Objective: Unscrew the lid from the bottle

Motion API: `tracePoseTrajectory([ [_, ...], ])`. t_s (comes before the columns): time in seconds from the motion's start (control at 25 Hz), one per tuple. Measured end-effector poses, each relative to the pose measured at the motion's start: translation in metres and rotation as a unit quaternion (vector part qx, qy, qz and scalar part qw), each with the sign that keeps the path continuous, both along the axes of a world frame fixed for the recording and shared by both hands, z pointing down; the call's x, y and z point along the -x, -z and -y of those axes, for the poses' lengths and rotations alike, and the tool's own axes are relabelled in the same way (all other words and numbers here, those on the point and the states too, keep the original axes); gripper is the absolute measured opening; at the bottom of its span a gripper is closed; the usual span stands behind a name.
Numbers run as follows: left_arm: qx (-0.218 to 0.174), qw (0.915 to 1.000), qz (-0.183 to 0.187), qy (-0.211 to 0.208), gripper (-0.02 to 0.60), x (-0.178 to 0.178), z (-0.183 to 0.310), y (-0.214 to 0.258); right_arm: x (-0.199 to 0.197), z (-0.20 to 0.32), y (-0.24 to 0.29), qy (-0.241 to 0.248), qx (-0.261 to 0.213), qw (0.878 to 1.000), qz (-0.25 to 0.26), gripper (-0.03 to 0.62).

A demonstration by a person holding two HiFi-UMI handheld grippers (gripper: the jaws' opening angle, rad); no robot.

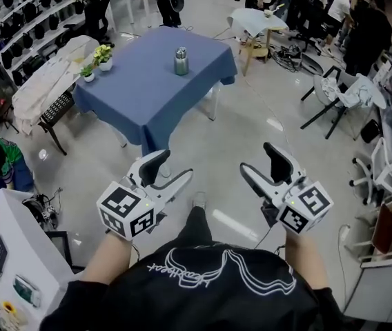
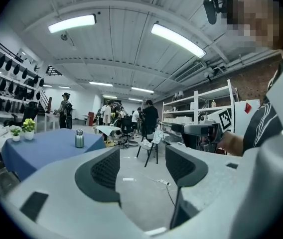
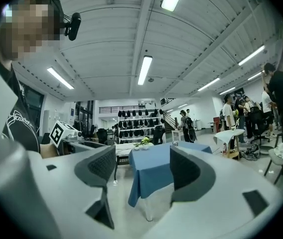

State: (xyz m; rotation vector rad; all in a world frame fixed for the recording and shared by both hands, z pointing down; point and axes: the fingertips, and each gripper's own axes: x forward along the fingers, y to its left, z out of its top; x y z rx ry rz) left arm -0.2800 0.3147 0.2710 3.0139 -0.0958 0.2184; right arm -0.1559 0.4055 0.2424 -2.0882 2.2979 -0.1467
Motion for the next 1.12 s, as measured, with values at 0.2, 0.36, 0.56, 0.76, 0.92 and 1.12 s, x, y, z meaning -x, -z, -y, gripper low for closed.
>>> tracePoseTrajectory([
  [0.2, 0.0, 0.9997, 0.01, 0.024, 0.282, -0.05, 0.05, -0.034, -0.051, 0.041, -0.029, 0.003, 0.02, 1.0, 0.002, 0.344],
  [0.36, 0.001, 0.999, 0.032, 0.031, 0.291, -0.099, 0.12, -0.052, -0.098, 0.104, -0.039, 0.005, 0.039, 0.999, 0.009, 0.35],
  [0.56, -0.005, 0.9966, 0.062, 0.055, 0.299, -0.159, 0.222, -0.075, -0.155, 0.195, -0.039, 0.016, 0.044, 0.999, 0.005, 0.353],
  [0.76, -0.02, 0.9906, 0.1, 0.091, 0.305, -0.206, 0.316, -0.11, -0.199, 0.269, -0.047, 0.027, 0.055, 0.998, 0.003, 0.354],
  [0.92, -0.039, 0.9873, 0.122, 0.094, 0.308, -0.24, 0.366, -0.13, -0.223, 0.307, -0.06, 0.028, 0.069, 0.997, 0.011, 0.353],
  [1.12, -0.056, 0.9832, 0.144, 0.097, 0.31, -0.273, 0.409, -0.15, -0.236, 0.334, -0.07, 0.036, 0.079, 0.996, 0.019, 0.353],
])
